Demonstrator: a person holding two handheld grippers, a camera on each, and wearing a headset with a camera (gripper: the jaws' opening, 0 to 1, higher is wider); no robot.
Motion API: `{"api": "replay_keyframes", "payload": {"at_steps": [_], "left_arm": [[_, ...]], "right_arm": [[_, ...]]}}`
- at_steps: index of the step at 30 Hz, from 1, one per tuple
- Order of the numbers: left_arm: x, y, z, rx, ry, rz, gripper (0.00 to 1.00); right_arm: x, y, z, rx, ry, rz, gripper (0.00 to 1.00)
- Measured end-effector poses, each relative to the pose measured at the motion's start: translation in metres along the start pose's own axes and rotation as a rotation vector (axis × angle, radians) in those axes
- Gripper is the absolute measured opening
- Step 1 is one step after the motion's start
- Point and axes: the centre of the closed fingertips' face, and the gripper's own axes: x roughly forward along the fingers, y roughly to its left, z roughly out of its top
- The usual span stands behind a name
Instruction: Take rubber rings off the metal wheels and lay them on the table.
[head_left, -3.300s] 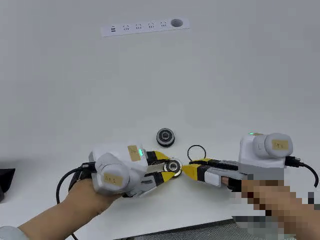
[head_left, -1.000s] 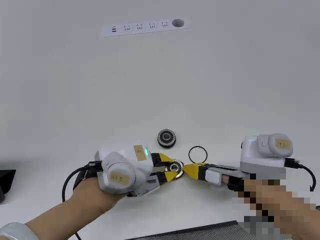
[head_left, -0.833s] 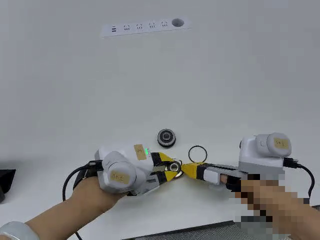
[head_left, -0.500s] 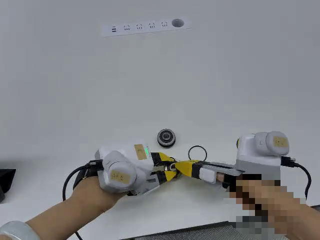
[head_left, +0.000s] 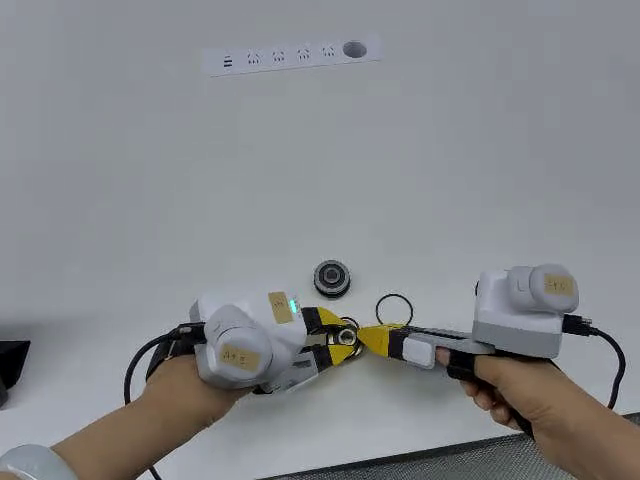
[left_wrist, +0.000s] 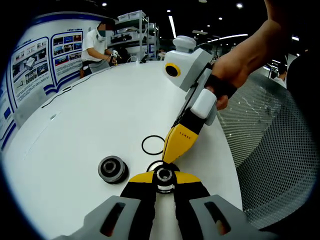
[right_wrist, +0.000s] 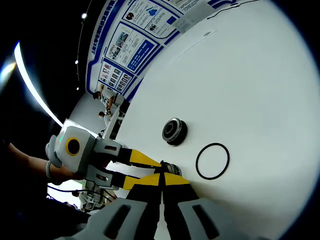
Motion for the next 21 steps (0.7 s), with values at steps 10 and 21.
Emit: {"api": "replay_keyframes", "payload": {"at_steps": [10, 21], "left_arm": [[-0.0018, -0.0012, 0.0059, 0.016, -0.027, 0.004, 0.21], [-0.008, 0.0031, 0.0013, 0.013, -0.028, 0.028, 0.32]], "right_arm": [[-0.002, 0.0007, -0.001, 0.004, -0.002, -0.005, 0.02], [-0.0017, 0.0024, -0.0013, 0.005, 0.001, 0.003, 0.02]]}}
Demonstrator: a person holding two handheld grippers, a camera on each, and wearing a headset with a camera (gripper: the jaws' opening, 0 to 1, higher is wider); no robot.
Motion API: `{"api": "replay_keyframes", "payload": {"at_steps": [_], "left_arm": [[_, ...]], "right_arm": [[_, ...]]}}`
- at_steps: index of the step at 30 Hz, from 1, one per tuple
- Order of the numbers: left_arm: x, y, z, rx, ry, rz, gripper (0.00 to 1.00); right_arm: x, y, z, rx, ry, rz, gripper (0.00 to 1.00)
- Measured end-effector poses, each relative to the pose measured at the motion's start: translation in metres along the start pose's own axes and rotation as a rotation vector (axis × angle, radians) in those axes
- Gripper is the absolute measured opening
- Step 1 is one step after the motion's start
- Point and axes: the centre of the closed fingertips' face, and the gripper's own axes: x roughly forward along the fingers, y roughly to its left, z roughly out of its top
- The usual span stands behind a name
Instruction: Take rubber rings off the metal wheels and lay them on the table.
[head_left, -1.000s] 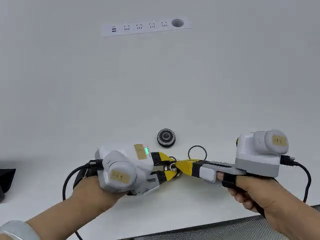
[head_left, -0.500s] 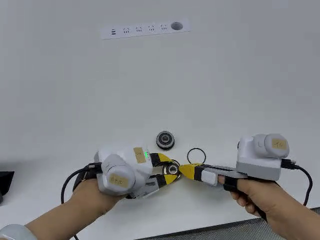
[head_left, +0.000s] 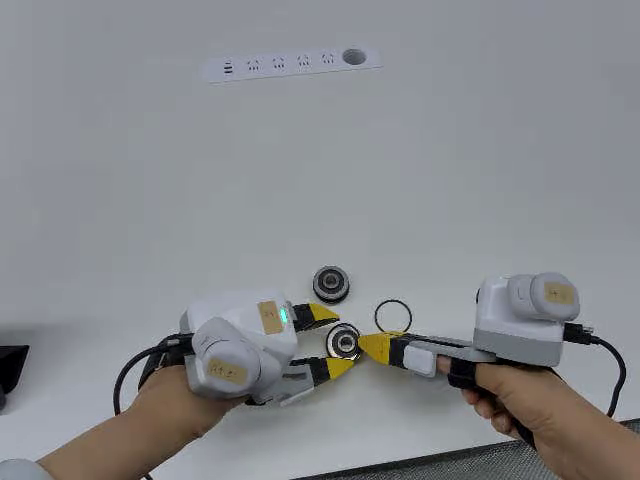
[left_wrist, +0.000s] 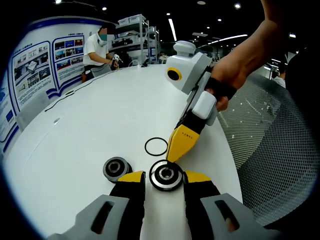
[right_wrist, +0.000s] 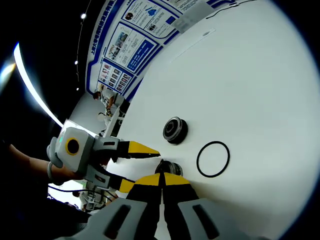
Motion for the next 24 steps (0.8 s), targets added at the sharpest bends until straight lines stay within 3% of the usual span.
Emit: {"api": "replay_keyframes", "payload": {"at_steps": [16, 24], "left_arm": [[-0.008, 0.004, -0.012, -0.026, 0.011, 0.031, 0.42], [-0.013, 0.009, -0.017, -0.041, 0.019, 0.055, 0.48]], "right_arm": [[-0.003, 0.012, -0.002, 0.008, -0.007, 0.03, 0.02], [-0.01, 0.015, 0.006, 0.025, -0.043, 0.043, 0.02]]}}
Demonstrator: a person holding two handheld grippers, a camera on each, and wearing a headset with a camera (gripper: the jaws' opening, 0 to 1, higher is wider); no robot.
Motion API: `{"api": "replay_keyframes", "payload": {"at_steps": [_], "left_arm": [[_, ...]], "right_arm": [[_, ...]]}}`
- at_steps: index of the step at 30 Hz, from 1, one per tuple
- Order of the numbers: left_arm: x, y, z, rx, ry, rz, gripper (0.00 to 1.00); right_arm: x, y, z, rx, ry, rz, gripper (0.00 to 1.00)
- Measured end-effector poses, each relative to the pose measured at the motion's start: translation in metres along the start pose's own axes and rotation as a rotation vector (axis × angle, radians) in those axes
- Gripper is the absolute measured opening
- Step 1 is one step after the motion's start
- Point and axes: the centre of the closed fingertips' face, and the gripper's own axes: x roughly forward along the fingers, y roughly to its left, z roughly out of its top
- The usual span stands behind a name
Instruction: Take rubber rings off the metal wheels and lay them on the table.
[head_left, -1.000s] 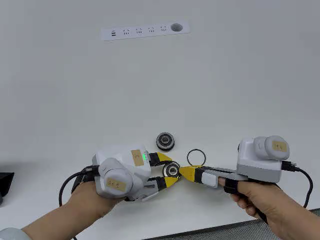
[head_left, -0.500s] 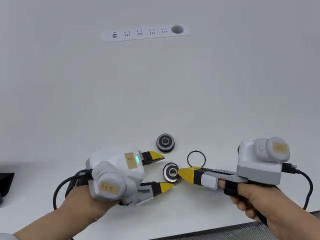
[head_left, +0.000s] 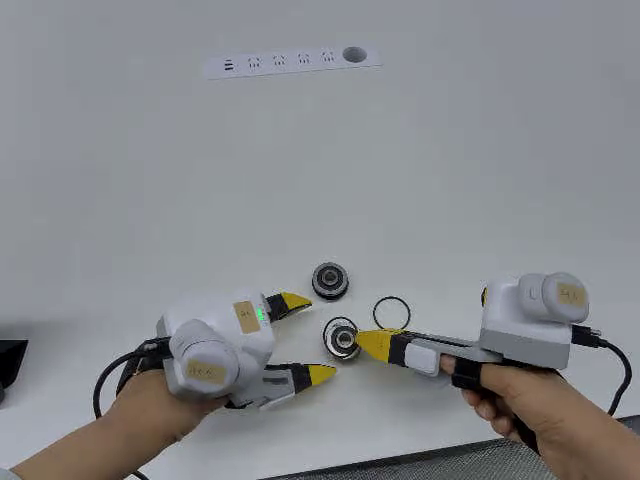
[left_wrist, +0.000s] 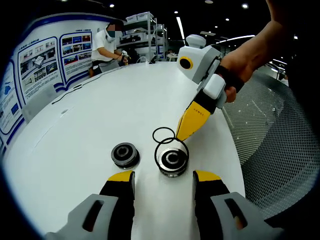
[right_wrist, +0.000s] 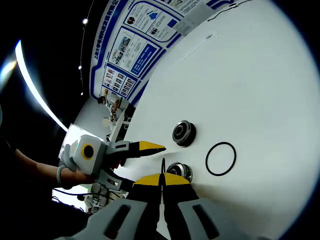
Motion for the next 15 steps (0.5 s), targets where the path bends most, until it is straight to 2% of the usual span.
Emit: {"api": "replay_keyframes", "payload": {"at_steps": [9, 15], "left_arm": [[-0.002, 0.002, -0.002, -0.013, -0.002, 0.009, 0.48], [-0.002, 0.003, -0.003, -0.022, -0.002, 0.012, 0.47]], "right_arm": [[-0.012, -0.011, 0.017, 0.022, -0.058, -0.022, 0.02], [-0.021, -0.026, 0.026, 0.047, -0.098, -0.062, 0.02]]}}
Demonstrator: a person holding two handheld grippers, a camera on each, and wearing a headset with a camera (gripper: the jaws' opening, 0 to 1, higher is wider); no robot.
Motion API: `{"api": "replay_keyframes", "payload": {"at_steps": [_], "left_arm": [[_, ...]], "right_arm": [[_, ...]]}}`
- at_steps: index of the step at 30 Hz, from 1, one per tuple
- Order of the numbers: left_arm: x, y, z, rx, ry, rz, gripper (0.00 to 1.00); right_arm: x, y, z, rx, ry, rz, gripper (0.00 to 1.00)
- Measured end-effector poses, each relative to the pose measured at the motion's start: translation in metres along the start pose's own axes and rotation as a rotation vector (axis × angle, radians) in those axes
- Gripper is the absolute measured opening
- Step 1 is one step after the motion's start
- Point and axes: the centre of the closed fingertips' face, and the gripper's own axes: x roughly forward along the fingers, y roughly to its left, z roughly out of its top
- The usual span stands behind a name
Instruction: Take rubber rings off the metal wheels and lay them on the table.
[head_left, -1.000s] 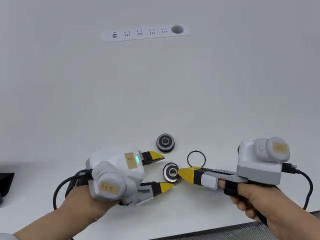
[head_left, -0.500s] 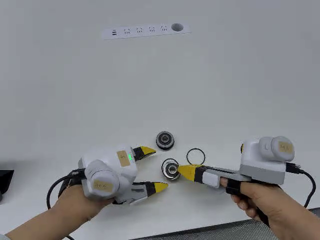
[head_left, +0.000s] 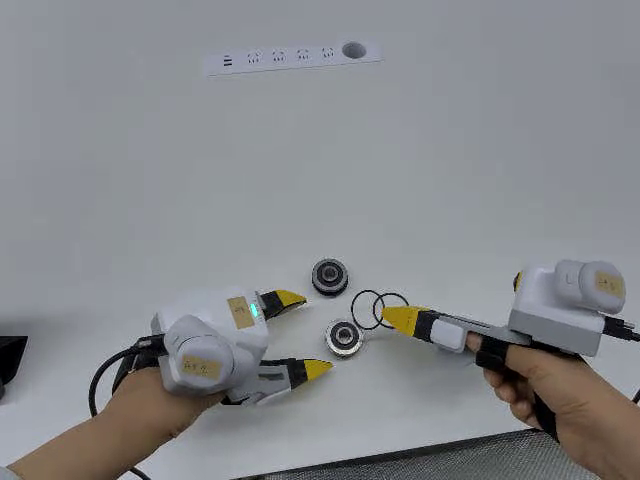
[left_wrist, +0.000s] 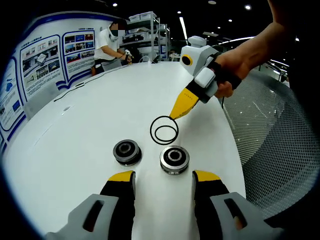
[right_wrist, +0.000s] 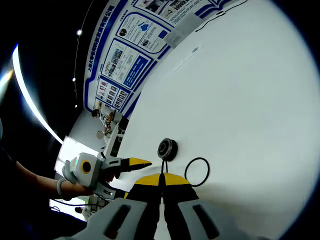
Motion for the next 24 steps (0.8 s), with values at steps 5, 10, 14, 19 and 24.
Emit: {"api": "replay_keyframes", "payload": {"at_steps": [5, 10, 14, 19, 24], "left_arm": [[-0.001, 0.0, -0.001, -0.004, 0.003, 0.001, 0.47], [-0.001, 0.0, -0.002, -0.006, 0.005, 0.0, 0.46], [-0.001, -0.001, -0.002, -0.008, 0.004, -0.001, 0.46], [-0.001, 0.001, -0.001, -0.008, 0.005, 0.005, 0.45], [-0.001, 0.0, -0.002, -0.011, 0.006, 0.003, 0.45]], "right_arm": [[-0.005, -0.015, 0.005, 0.024, -0.018, -0.038, 0.02], [-0.005, -0.021, 0.003, 0.042, -0.017, -0.057, 0.02], [-0.002, -0.029, -0.002, 0.043, -0.001, -0.081, 0.02], [-0.004, -0.037, -0.004, 0.023, 0.005, -0.12, 0.02], [-0.006, -0.042, -0.005, -0.019, 0.021, -0.148, 0.07]]}}
